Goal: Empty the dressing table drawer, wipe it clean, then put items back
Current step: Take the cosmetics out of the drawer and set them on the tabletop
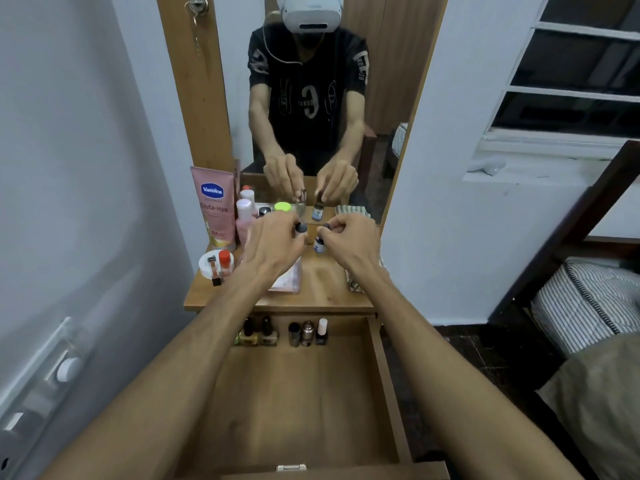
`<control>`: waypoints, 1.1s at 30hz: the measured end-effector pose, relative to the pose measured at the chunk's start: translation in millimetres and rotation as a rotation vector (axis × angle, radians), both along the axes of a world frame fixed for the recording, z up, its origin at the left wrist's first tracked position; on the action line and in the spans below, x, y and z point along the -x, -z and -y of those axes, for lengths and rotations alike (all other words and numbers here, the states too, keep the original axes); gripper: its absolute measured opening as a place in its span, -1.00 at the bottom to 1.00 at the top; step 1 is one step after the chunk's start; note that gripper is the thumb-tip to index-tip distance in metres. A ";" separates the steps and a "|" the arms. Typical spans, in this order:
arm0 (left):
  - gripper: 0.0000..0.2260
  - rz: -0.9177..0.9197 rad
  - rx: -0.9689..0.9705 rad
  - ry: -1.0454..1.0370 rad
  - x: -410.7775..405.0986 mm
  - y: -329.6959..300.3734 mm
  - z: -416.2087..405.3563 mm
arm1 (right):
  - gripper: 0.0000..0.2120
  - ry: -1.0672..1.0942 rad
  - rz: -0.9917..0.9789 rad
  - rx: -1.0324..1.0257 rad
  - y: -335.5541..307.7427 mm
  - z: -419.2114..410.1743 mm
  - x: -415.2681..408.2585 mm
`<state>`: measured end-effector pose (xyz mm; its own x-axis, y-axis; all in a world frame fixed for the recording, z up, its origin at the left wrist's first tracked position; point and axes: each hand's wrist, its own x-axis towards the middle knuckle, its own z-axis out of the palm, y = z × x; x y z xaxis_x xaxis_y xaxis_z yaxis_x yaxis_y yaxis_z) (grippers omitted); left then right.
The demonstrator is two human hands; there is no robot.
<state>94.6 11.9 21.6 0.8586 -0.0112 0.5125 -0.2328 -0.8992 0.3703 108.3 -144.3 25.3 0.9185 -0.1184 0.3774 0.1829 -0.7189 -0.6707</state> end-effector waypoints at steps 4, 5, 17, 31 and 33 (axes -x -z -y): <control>-0.86 -0.037 -0.161 -0.019 -19.9 3.8 4.8 | -0.84 -0.033 -0.041 0.061 0.9 -5.1 -24.8; -0.83 -0.037 -0.189 -0.012 -23.0 4.2 6.2 | -0.84 -0.043 -0.050 0.073 2.3 -6.0 -29.9; -0.81 -0.043 -0.474 -0.077 -36.2 12.9 8.2 | -0.78 -0.116 -0.070 0.115 17.0 -11.4 -51.1; -0.78 0.008 -0.414 -0.088 -38.1 17.3 5.7 | -0.93 -0.138 -0.078 0.050 22.5 -12.0 -52.0; -0.77 0.015 -0.401 -0.076 -38.4 18.9 3.5 | -0.88 -0.152 -0.073 0.053 22.2 -11.5 -49.4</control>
